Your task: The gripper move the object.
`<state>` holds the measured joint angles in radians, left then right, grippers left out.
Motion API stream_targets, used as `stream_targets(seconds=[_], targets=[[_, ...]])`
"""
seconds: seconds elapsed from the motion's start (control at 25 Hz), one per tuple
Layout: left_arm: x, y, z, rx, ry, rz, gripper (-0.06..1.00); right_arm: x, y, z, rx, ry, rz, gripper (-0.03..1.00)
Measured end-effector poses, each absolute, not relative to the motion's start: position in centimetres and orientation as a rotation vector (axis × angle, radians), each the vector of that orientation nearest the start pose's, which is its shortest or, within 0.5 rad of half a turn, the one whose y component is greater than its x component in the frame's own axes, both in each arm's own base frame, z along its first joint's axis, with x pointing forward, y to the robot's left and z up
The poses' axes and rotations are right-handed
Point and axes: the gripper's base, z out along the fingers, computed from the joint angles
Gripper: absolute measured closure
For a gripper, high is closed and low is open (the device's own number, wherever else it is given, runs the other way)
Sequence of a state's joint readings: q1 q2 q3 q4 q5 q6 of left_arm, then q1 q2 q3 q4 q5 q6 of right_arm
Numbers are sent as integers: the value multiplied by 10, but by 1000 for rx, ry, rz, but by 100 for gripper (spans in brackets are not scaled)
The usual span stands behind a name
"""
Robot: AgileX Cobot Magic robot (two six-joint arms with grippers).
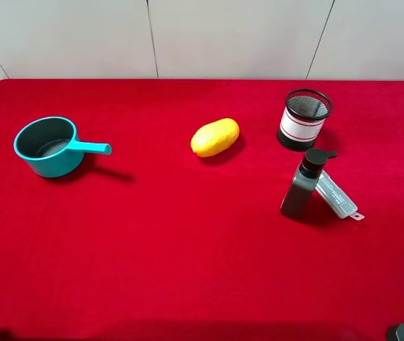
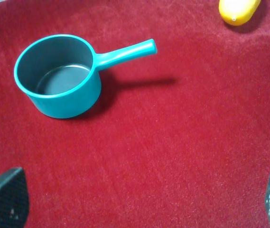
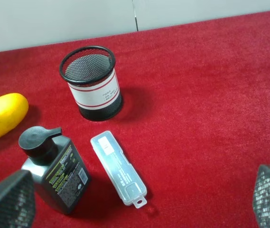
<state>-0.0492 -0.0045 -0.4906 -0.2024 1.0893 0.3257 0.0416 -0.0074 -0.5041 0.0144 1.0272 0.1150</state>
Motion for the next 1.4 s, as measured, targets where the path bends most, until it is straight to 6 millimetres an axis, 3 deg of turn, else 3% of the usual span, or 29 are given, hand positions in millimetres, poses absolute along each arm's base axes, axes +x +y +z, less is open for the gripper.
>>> stream_targets(seconds=[0.68, 1.08, 1.4], targets=[[-7, -16, 274, 387, 2025, -76, -4, -5, 1, 281, 74, 2000, 118, 27], [-5, 3, 274, 40, 2060, 13, -4, -5, 1, 281, 74, 2000, 118, 27], [-5, 5, 274, 6, 2054, 13, -4, -5, 1, 281, 74, 2000, 118, 27]])
